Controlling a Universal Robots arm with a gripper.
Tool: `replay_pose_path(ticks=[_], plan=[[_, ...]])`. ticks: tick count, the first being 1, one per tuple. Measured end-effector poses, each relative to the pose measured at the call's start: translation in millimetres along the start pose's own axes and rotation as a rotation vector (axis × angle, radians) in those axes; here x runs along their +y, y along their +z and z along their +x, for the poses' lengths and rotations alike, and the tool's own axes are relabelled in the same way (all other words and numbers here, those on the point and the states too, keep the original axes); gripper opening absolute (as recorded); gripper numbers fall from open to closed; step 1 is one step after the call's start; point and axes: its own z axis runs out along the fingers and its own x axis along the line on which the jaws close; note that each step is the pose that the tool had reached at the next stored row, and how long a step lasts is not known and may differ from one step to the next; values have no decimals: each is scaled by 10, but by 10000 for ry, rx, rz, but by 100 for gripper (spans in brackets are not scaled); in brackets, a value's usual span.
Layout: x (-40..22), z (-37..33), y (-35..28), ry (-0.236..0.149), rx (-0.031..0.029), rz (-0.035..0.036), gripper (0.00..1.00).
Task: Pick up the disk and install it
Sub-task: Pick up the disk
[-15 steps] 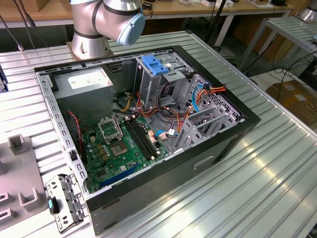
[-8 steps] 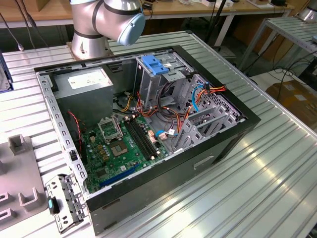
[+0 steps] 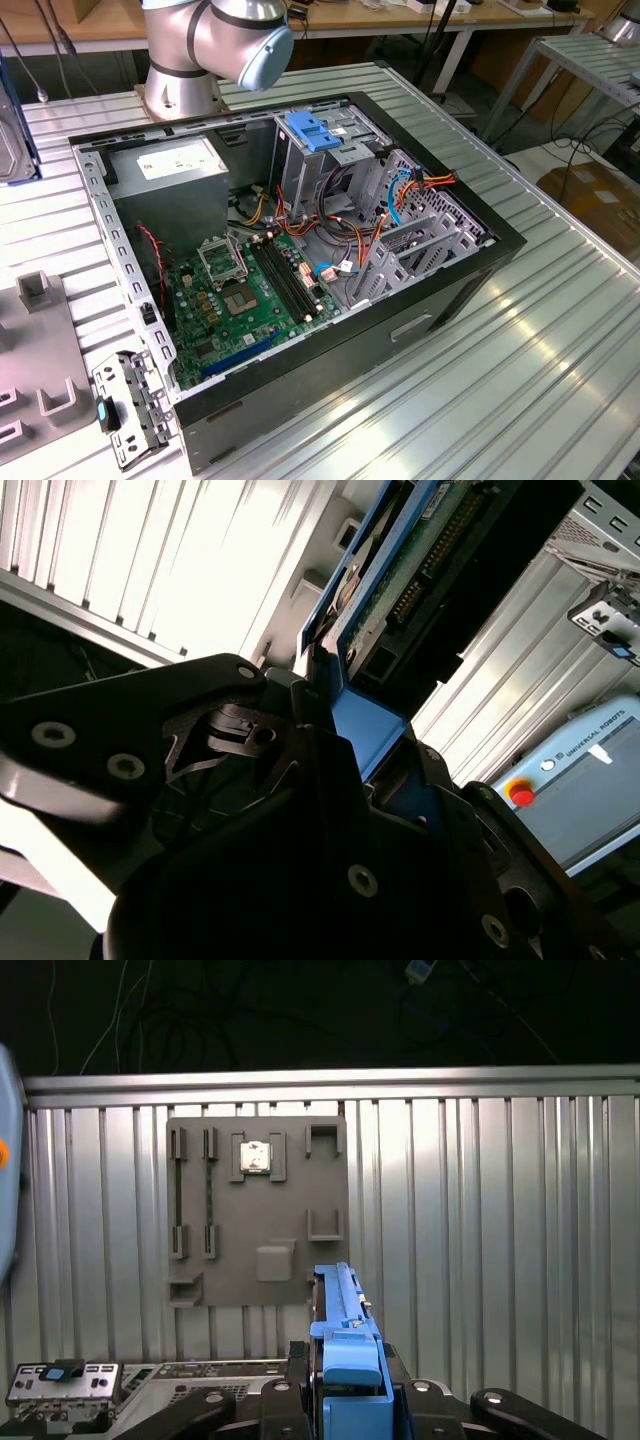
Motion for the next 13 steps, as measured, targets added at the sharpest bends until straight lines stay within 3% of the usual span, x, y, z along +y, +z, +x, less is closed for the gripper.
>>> replay_pose_path(ticks=[13], plan=[[-202,-7,1,0,0,-1,37]])
